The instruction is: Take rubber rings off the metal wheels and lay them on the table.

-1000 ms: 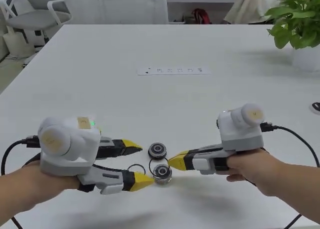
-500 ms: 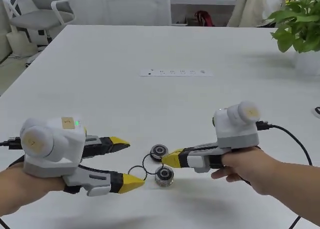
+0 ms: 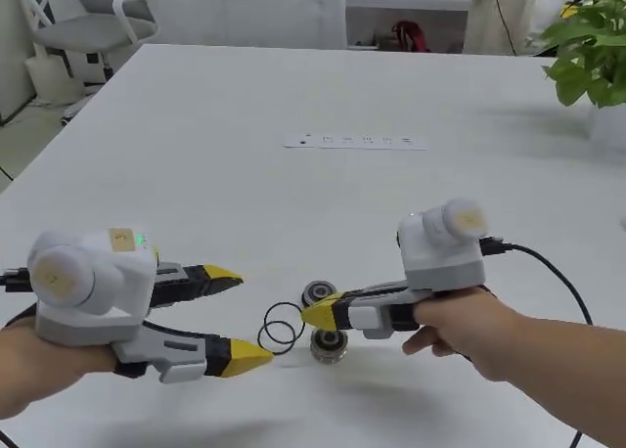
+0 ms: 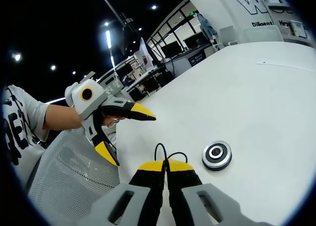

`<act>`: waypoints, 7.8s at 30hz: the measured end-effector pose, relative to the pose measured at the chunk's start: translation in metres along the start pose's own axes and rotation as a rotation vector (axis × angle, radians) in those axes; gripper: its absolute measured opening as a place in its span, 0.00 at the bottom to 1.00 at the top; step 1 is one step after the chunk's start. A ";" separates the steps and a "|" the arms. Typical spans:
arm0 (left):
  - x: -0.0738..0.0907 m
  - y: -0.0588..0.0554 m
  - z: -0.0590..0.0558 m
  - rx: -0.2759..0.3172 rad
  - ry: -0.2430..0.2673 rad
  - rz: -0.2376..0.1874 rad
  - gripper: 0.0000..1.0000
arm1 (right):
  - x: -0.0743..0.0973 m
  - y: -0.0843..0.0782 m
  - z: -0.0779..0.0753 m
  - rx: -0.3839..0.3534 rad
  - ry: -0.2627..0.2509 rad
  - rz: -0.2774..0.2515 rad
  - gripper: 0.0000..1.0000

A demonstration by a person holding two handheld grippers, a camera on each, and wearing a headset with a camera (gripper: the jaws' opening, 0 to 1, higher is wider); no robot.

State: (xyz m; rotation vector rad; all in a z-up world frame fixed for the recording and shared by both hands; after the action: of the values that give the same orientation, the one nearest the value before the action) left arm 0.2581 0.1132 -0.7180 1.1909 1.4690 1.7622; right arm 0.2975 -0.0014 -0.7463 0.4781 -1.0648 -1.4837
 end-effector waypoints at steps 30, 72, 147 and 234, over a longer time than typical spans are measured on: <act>0.010 -0.010 0.005 0.009 0.019 0.028 0.66 | -0.017 -0.013 -0.008 -0.021 -0.055 0.056 0.00; 0.014 -0.018 0.005 0.001 0.013 0.059 0.65 | -0.017 -0.015 -0.006 0.130 -0.081 0.093 0.10; -0.042 0.002 0.035 0.024 0.028 0.027 0.55 | 0.018 0.000 -0.053 0.329 -0.179 0.050 0.21; -0.108 -0.016 0.039 0.000 0.023 0.153 0.14 | 0.016 -0.008 -0.060 0.323 -0.185 0.018 0.20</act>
State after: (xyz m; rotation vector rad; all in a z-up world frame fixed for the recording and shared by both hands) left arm 0.3397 0.0445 -0.7631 1.3175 1.4235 1.8819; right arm 0.3370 -0.0379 -0.7785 0.5612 -1.4632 -1.3639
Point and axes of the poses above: the centre of the closed fingertips' face, and the gripper's own axes: x roughly backward along the fingers, z roughly to its left, y roughly out of its top, the point moved 5 cm from there along x, roughly backward along the fingers, and after that the axes turned 10 degrees about -z, right-handed, at the moved point
